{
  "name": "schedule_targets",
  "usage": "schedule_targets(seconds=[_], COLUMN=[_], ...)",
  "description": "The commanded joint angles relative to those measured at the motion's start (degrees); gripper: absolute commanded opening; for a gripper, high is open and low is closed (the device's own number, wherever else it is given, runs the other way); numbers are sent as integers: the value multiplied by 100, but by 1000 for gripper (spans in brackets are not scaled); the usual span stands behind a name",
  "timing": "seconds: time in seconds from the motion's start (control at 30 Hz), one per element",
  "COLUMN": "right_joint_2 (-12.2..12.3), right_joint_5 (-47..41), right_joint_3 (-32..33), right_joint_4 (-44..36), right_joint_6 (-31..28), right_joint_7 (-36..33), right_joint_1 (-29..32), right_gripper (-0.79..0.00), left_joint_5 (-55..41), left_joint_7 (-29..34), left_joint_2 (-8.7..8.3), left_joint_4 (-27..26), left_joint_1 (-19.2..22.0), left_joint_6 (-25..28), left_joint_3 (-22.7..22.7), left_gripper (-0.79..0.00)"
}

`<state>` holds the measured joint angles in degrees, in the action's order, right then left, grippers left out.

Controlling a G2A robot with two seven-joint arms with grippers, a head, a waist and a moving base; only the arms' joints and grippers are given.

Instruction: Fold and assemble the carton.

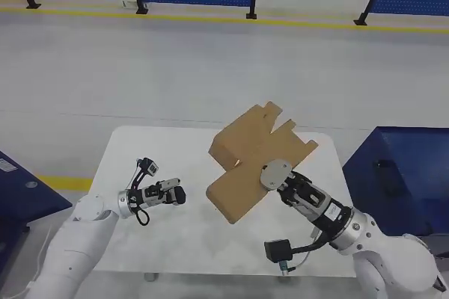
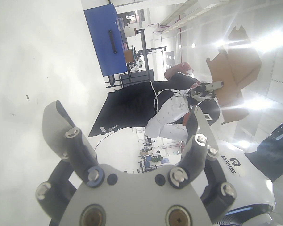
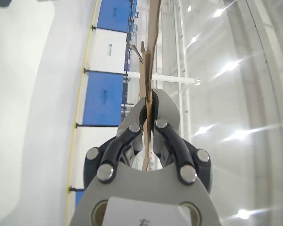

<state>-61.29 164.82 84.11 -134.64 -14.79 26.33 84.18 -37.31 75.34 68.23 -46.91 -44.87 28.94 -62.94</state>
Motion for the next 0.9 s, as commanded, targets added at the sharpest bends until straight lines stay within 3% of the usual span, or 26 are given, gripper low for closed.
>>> schedule_targets(seconds=[0.0, 0.07, 0.2, 0.33, 0.5, 0.57, 0.7, 0.8, 0.87], right_joint_2=[4, 29, 202, 385, 453, 394, 312, 266, 229], right_joint_5=[630, 1118, 1118, 1118, 1073, 277, -1941, -3962, -5916], right_joint_3=[-154, -232, 4, 140, -178, -373, -158, 240, 519], right_joint_4=[0, 0, 0, 0, 0, 0, 0, 0, 0], right_joint_6=[466, 906, 1328, 1325, 1393, 1249, 255, -486, -1142], right_joint_7=[-135, -213, 53, 373, 49, -256, -405, -458, -657], right_joint_1=[213, 385, 470, 483, 379, 248, -460, -963, -1081], right_gripper=[-785, -785, -785, -785, -785, -785, -785, -785, -785], left_joint_5=[0, 0, 0, 0, 0, 0, 0, 0, 0], left_joint_7=[0, 0, 0, 0, 0, 0, 0, 0, 0], left_joint_2=[0, 0, 0, 0, 0, 0, 0, 0, 0], left_joint_4=[0, 0, 0, 0, 0, 0, 0, 0, 0], left_joint_1=[0, 0, 0, 0, 0, 0, 0, 0, 0], left_joint_6=[0, 0, 0, 0, 0, 0, 0, 0, 0], left_joint_3=[0, 0, 0, 0, 0, 0, 0, 0, 0], left_gripper=[0, 0, 0, 0, 0, 0, 0, 0, 0])
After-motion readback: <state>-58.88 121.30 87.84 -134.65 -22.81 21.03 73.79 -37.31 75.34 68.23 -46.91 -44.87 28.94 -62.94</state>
